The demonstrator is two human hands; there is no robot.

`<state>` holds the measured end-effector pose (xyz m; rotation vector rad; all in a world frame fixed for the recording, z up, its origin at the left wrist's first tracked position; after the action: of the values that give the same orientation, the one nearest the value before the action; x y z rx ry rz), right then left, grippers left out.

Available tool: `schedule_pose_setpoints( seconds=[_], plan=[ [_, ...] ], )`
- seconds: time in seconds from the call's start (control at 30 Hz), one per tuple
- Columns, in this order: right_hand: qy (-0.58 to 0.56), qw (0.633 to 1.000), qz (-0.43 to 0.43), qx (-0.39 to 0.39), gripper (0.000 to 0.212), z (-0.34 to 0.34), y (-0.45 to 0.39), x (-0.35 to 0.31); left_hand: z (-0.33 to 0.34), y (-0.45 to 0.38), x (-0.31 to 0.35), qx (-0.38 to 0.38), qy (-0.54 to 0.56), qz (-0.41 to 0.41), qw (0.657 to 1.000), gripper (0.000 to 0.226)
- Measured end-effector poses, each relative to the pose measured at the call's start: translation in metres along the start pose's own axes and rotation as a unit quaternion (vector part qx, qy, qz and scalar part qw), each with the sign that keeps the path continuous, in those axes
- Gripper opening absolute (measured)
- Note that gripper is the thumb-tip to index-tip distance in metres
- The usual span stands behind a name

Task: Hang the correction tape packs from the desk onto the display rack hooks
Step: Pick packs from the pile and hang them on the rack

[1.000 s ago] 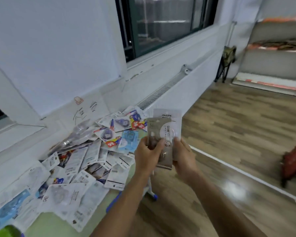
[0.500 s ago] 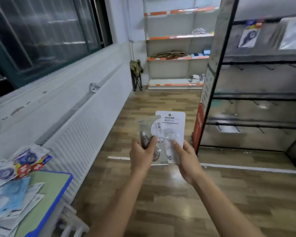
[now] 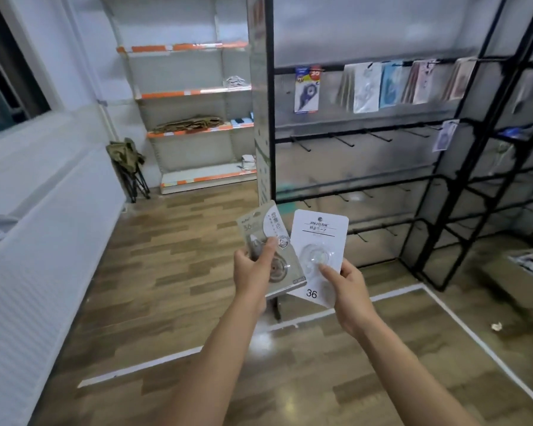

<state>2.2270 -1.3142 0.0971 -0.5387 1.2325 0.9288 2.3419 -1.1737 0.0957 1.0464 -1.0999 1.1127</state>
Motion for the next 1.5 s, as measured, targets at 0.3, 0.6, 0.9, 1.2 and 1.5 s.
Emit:
schedule_pose_setpoints(
  seconds=[0.3, 0.6, 0.9, 1.2, 1.5],
  plan=[
    [0.047, 0.989, -0.065, 0.125, 0.03, -0.077, -0.114, -0.046, 0.134, -0.094, 0.006, -0.07, 0.03, -0.027, 0.997, 0.038],
    [0.079, 0.977, -0.167, 0.11, 0.054, -0.156, -0.236, -0.125, 0.273, -0.168, 0.022, -0.059, 0.019, 0.044, 0.997, 0.037],
    [0.135, 0.962, -0.227, 0.07, 0.046, -0.2, -0.352, -0.212, 0.372, -0.216, 0.046, -0.003, 0.008, 0.077, 0.997, 0.031],
    [0.185, 0.941, -0.278, 0.049, 0.048, -0.197, -0.459, -0.271, 0.425, -0.285, 0.072, 0.031, -0.005, 0.136, 0.99, 0.035],
    [0.246, 0.913, -0.312, 0.089, 0.044, -0.182, -0.559, -0.323, 0.48, -0.375, 0.1, 0.013, 0.054, 0.157, 0.986, 0.038]
  ],
)
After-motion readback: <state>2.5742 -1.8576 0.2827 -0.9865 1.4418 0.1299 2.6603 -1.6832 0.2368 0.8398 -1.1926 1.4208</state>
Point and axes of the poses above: each hand's wrist, its own y-axis away from the middle knuckle, its own z-axis out of the palm, x = y × z, the point moved 6 cm from there along -y, towards the middle knuckle, and after that the axes turned 5 degrees about z, right-handed, at the moved point
